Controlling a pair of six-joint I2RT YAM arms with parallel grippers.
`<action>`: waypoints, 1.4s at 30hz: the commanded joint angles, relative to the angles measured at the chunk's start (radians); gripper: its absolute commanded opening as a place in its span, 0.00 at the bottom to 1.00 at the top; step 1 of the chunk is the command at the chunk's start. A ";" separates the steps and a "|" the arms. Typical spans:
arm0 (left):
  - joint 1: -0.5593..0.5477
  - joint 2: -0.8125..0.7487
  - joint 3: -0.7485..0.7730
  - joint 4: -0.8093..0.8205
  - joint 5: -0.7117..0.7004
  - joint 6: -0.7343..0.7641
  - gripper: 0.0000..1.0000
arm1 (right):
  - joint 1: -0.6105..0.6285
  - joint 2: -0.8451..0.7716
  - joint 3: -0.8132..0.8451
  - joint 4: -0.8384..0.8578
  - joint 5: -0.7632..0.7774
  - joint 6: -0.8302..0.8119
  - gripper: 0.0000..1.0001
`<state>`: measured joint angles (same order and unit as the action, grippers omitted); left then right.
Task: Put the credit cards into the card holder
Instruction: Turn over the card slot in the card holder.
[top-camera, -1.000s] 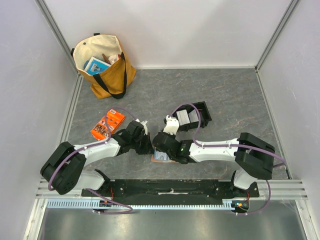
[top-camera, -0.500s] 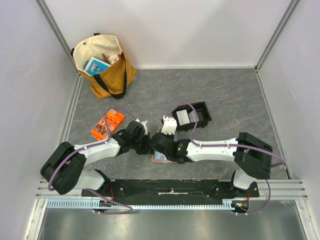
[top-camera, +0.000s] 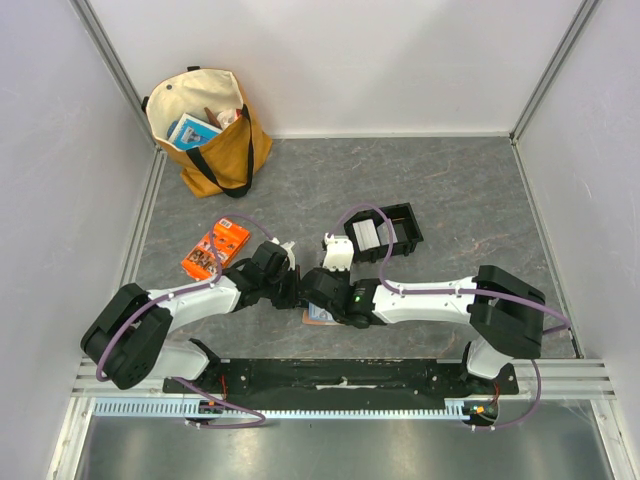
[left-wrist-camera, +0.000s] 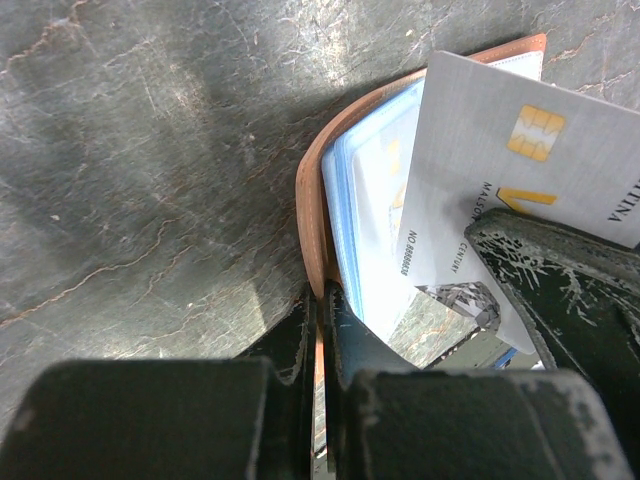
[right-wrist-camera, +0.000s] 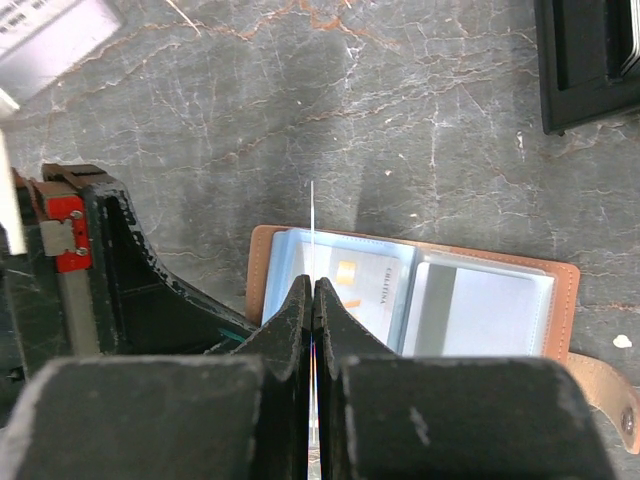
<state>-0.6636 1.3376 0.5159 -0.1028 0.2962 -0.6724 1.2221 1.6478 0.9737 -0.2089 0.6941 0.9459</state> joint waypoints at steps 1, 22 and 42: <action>-0.002 -0.021 -0.010 0.020 0.011 -0.021 0.02 | 0.005 -0.039 0.031 0.069 0.035 -0.012 0.00; -0.004 -0.061 -0.022 0.017 0.012 -0.036 0.02 | 0.001 0.050 0.076 0.051 0.045 -0.016 0.00; -0.002 -0.067 -0.016 0.012 0.008 -0.032 0.02 | 0.004 0.000 0.095 -0.118 0.093 -0.035 0.00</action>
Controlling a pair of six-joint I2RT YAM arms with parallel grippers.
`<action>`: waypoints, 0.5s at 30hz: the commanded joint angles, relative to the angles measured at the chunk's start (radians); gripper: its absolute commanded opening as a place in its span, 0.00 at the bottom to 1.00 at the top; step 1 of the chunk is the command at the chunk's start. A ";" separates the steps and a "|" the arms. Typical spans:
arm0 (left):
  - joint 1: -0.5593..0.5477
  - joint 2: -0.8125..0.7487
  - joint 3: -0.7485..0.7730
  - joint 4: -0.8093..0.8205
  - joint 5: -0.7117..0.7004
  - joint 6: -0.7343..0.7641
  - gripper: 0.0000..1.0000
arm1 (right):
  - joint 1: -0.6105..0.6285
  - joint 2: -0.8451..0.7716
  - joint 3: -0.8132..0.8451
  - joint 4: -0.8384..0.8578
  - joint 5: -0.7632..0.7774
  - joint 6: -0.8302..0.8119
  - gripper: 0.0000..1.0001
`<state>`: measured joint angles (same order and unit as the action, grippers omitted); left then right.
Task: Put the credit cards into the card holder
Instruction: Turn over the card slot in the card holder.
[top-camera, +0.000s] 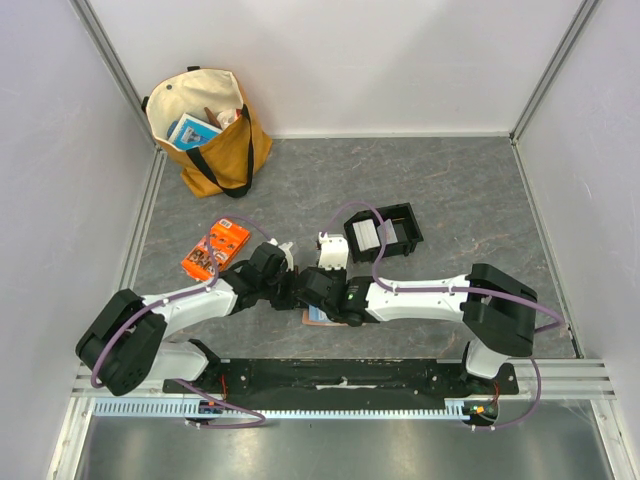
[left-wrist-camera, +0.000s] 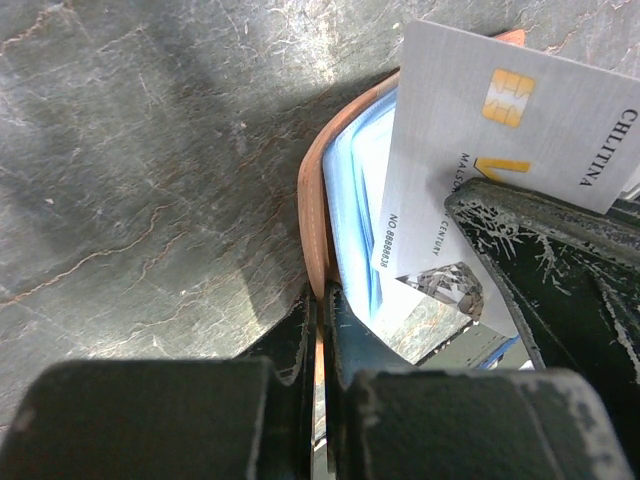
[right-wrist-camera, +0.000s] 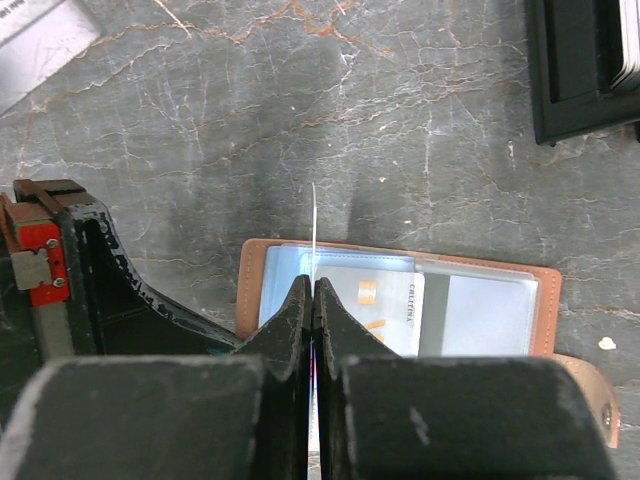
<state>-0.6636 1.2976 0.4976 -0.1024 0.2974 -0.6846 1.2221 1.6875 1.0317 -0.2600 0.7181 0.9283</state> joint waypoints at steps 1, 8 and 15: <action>-0.002 -0.029 0.002 0.012 0.008 -0.020 0.02 | 0.004 -0.043 0.039 -0.071 0.073 -0.019 0.00; -0.002 -0.020 0.004 0.012 0.006 -0.016 0.02 | 0.004 -0.051 0.056 -0.153 0.106 -0.014 0.00; -0.002 -0.020 0.006 0.010 0.008 -0.016 0.02 | 0.004 -0.080 0.042 -0.205 0.112 0.003 0.00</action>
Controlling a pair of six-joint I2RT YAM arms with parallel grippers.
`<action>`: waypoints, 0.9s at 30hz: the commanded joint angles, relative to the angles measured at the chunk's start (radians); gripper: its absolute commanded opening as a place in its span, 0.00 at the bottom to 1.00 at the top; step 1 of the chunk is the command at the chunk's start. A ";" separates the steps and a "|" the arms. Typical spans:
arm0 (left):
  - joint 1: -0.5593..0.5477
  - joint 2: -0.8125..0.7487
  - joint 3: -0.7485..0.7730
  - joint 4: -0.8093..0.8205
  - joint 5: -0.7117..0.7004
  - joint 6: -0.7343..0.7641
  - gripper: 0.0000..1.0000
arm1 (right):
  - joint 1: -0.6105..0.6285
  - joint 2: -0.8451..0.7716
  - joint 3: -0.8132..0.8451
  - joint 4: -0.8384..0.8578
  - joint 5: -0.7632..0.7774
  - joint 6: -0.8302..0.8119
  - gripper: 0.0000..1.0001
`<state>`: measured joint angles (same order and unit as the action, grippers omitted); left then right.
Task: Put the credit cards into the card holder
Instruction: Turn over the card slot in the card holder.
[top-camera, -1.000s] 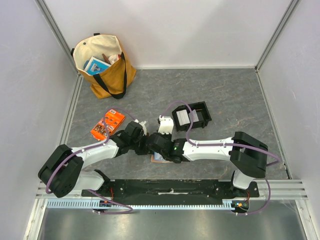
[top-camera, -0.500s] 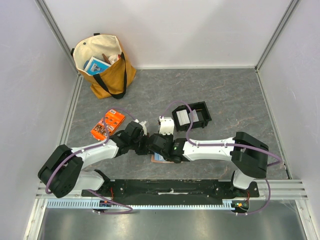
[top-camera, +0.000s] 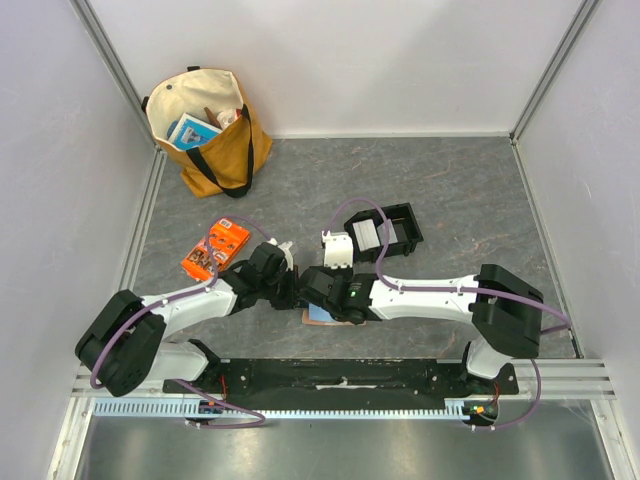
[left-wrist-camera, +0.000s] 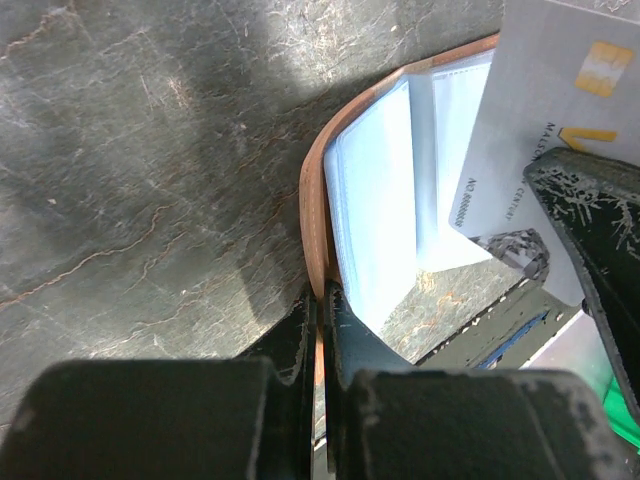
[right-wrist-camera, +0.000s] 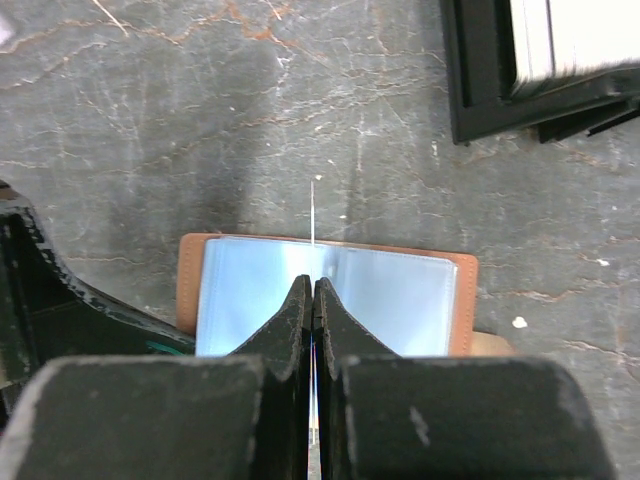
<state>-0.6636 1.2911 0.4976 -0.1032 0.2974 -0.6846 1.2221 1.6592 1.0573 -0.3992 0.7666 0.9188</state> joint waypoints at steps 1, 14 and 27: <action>-0.002 -0.015 0.006 0.011 0.008 -0.015 0.02 | 0.004 -0.062 0.009 -0.067 0.066 0.017 0.00; -0.002 0.066 -0.008 0.040 0.002 -0.004 0.02 | -0.145 -0.301 -0.255 0.173 -0.248 -0.023 0.00; -0.002 0.122 -0.017 0.051 -0.026 0.003 0.02 | -0.210 -0.455 -0.364 0.254 -0.310 0.005 0.00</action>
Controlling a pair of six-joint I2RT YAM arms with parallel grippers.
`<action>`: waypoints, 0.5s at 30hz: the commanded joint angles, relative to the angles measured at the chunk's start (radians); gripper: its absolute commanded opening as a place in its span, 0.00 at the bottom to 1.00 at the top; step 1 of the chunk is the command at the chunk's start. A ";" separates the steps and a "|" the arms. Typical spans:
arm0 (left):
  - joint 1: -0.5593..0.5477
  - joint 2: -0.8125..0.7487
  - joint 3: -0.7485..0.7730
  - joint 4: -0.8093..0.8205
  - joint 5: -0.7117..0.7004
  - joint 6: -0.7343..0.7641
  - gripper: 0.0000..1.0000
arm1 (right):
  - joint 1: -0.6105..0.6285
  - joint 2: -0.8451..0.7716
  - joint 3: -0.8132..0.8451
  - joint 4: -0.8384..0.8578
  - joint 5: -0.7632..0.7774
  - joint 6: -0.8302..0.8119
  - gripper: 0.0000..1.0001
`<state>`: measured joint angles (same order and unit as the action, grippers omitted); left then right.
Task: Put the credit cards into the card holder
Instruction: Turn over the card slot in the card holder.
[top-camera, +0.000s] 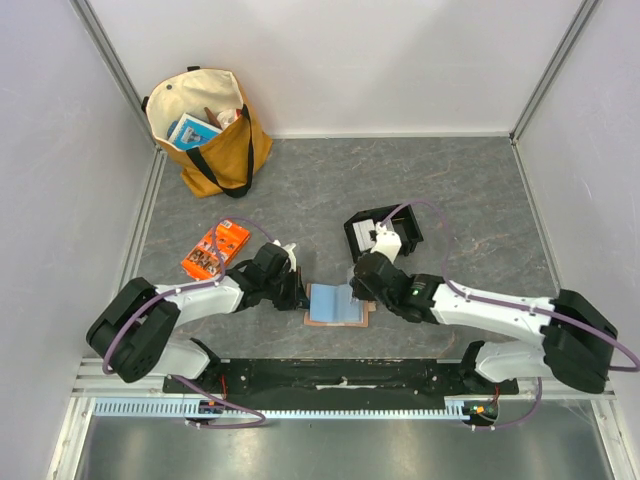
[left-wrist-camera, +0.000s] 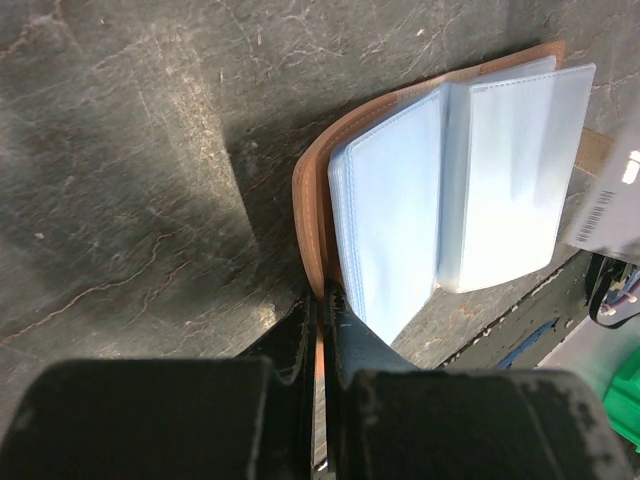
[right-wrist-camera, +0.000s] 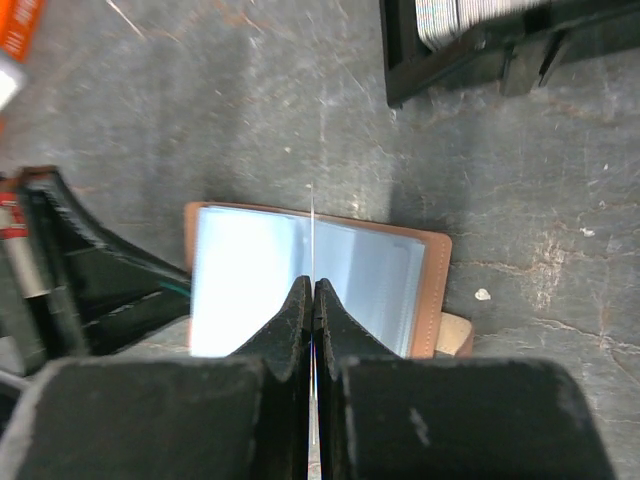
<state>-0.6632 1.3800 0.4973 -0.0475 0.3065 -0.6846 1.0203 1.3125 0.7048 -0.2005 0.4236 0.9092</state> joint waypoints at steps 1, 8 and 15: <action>-0.004 0.034 -0.020 -0.005 -0.035 0.003 0.02 | -0.015 -0.123 -0.014 0.040 0.040 0.011 0.00; -0.003 0.036 -0.016 -0.008 -0.035 0.003 0.02 | -0.063 -0.144 -0.057 -0.025 0.038 0.043 0.00; -0.003 0.033 -0.017 -0.011 -0.035 0.005 0.02 | -0.063 -0.107 -0.062 -0.077 0.050 0.079 0.00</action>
<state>-0.6636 1.3922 0.4973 -0.0257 0.3176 -0.6846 0.9573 1.1954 0.6453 -0.2462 0.4454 0.9554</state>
